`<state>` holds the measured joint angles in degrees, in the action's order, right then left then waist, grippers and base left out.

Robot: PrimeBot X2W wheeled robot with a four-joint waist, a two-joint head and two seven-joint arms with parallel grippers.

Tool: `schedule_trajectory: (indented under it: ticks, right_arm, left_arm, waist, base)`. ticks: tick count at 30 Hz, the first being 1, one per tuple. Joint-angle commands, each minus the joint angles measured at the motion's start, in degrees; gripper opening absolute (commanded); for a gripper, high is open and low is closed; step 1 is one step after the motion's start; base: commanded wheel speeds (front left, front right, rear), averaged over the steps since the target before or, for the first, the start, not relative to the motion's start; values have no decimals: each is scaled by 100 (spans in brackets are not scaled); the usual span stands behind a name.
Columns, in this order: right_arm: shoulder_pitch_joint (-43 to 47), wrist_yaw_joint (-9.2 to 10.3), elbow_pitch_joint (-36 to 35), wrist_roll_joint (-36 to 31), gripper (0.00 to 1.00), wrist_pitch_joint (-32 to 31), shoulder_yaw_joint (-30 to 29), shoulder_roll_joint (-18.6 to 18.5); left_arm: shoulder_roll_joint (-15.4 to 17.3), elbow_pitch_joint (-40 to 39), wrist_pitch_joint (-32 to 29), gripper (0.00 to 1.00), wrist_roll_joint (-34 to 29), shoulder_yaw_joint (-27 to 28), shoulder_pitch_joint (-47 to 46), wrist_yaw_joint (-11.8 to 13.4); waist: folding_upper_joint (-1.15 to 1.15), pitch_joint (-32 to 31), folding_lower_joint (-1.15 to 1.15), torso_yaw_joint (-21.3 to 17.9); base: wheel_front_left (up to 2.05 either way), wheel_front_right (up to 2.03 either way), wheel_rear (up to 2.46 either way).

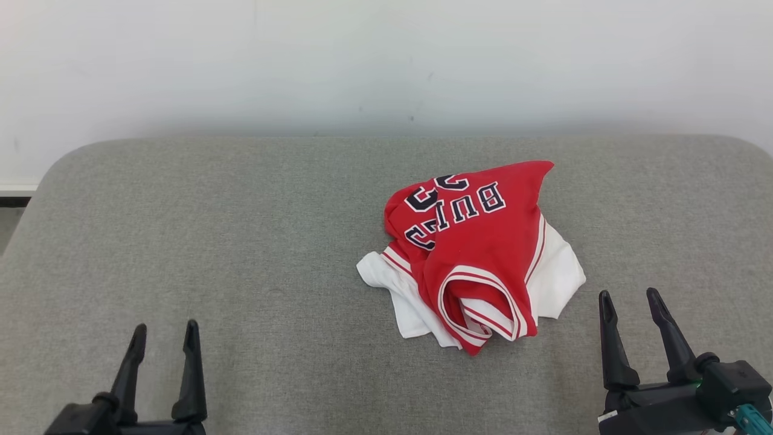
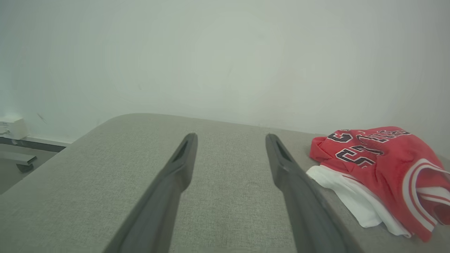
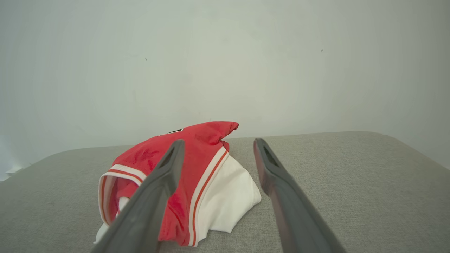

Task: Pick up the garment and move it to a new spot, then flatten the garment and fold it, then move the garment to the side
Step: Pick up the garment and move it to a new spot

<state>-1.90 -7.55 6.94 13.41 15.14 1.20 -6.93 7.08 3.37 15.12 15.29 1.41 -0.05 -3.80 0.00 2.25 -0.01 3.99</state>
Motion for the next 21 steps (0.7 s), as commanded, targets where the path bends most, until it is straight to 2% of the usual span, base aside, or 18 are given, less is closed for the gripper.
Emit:
schedule_trajectory:
  ticks: [1, 14, 17, 21]
  right_arm:
    - [87, 12, 21, 29, 100, 1, 4, -31]
    - [120, 12, 86, 59, 100, 1, 26, -33]
    - [120, 13, 72, 44, 100, 1, 20, -13]
    - [67, 12, 65, 24, 100, 1, 40, 8]
  left_arm:
    - [-67, 55, 5, 100, -115, 53, 87, -79]
    - [-301, 191, 5, 100, -382, 234, 19, -269]
    - [-336, 139, 5, 100, -408, 113, -109, -311]
    - [-364, 187, 6, 100, -399, -322, -351, -354]
  waist:
    - [0, -28, 1, 32]
    - [0, -103, 1, -53]
    - [0, -79, 1, -94]
    - [0, -4, 1, -181]
  base:
    - [0, 0, 0]
    - [0, 0, 0]
    - [0, 0, 0]
    - [0, 0, 0]
